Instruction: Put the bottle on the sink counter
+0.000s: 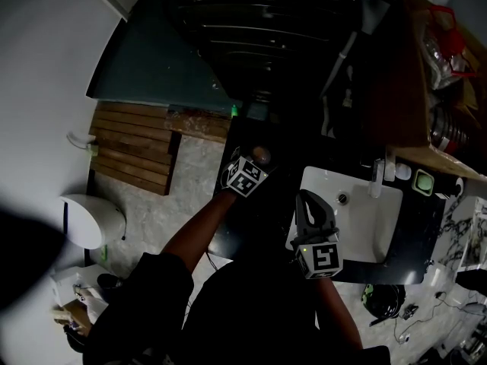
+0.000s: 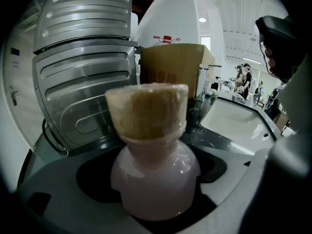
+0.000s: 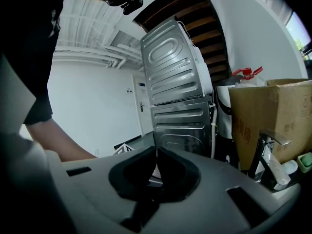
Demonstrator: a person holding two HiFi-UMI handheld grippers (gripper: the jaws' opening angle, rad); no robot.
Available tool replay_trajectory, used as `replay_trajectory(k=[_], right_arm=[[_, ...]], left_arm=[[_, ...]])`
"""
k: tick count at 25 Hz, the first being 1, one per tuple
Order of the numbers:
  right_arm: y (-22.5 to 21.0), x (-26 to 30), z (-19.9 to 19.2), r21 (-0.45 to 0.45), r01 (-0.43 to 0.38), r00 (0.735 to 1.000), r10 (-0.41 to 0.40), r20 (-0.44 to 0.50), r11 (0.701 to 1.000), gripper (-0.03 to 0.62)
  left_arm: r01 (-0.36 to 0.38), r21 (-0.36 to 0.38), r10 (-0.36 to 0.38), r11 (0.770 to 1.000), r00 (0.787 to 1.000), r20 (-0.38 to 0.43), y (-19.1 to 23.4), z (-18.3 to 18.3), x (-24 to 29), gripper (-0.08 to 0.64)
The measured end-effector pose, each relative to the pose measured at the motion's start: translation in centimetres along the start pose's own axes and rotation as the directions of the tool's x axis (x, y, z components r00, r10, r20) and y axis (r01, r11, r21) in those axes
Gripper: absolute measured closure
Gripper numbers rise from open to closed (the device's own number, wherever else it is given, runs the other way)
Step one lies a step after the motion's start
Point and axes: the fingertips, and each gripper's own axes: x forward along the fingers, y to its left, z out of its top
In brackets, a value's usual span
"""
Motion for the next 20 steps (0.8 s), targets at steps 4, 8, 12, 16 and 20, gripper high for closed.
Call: replay_trajectory(k=[4,8,12,16,20], right_arm=[[0.0,-0.2,0.0,0.001,0.002,1.000,-0.002,-0.002,1.000,0.552],[-0.2,-0.5,0.1,-0.005,0.012,1.000,-0.012,0.002,1.000,0.552],[0.0,-1.2,0.3,-0.018,0.021,1.000,-0.020,0.004,1.000,0.552],[0.1,-2.0,-0.1,-0.011,0.046,0.999,-0.046,-0.002,0.999,0.552],[0.8,-3.8,-0.9,0.002,0.062,0.998,-0.062,0.001,0.998,0.552]], left_arm=[[-0.018,-0.019,0.018,1.000,1.000,0.021,0.1,0.1,-0.3,0.160],[-0.027,-0.039,0.028,0.999,0.999,0.025,0.4,-0.2,-0.8,0.160],[-0.037,-0.052,0.039,0.998,0.999,0.031,0.4,-0.5,-2.0,0.160],[-0.032,-0.081,0.034,0.996,0.999,0.034,0.5,-1.2,-3.3,0.160],[-0.038,-0.098,0.045,0.994,0.997,0.063,0.3,-1.8,-5.5,0.160]])
